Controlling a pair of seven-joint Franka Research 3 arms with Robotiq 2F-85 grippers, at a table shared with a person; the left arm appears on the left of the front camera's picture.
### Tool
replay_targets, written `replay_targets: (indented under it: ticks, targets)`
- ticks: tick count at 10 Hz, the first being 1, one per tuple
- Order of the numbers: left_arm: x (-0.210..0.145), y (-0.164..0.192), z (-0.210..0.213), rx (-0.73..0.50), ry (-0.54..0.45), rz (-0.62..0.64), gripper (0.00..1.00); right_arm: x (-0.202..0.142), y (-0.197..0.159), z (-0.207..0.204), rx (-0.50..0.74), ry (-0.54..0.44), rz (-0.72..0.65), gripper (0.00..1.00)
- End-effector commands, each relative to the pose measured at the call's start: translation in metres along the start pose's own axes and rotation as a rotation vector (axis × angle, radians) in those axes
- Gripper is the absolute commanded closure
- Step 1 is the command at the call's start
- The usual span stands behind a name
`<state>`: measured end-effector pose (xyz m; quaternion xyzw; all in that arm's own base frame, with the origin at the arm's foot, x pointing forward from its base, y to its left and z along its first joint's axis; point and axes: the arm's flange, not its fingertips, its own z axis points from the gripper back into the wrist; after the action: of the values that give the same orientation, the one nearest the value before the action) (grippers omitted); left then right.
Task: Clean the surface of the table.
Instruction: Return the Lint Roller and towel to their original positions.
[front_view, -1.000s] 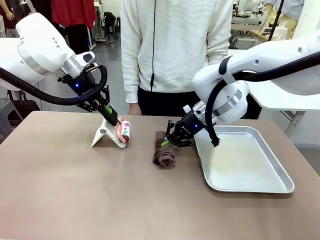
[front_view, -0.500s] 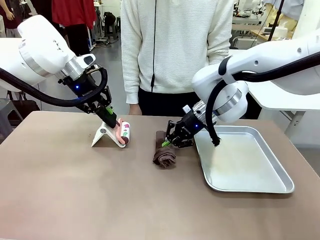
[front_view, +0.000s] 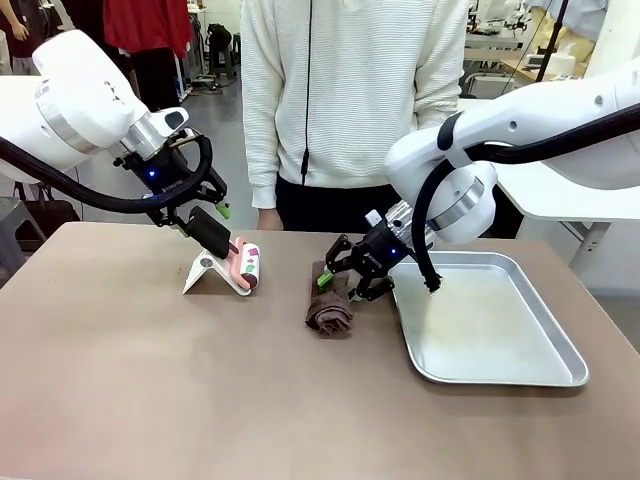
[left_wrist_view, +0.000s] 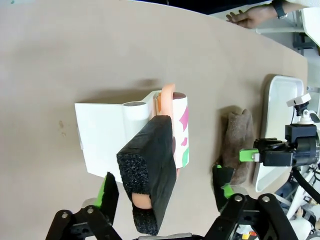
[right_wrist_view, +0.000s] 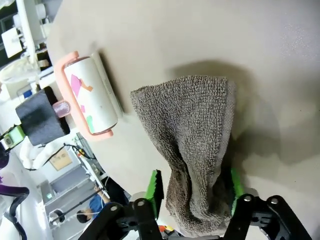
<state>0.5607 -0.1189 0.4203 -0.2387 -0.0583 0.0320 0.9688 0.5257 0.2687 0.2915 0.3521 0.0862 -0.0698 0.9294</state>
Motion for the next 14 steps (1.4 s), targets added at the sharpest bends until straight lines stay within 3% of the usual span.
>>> replay_targets:
  ticks: [1, 4, 8, 10, 12, 14]
  targets:
    - [-0.007, 0.006, 0.012, 0.001, -0.030, 0.030, 0.00, 0.007, 0.003, 0.005, -0.030, 0.009, -0.020, 0.00]
    - [-0.033, 0.020, 0.042, -0.075, -0.018, -0.026, 0.00, 0.001, -0.001, 0.031, -0.041, -0.032, -0.001, 0.00]
    - [-0.103, 0.074, 0.098, -0.355, 0.000, -0.141, 0.00, -0.027, -0.045, 0.121, 0.086, -0.080, 0.099, 0.00]
    - [-0.135, 0.134, 0.115, -0.534, -0.042, -0.118, 0.00, -0.054, -0.088, 0.178, 0.276, -0.089, 0.128, 0.00]
    - [-0.150, 0.198, 0.115, -0.772, 0.007, -0.107, 0.00, -0.080, -0.137, 0.223, 0.499, -0.038, 0.080, 0.00]
    - [-0.150, 0.239, 0.108, -0.936, -0.076, -0.023, 0.00, -0.091, -0.178, 0.249, 0.631, -0.036, -0.002, 0.00]
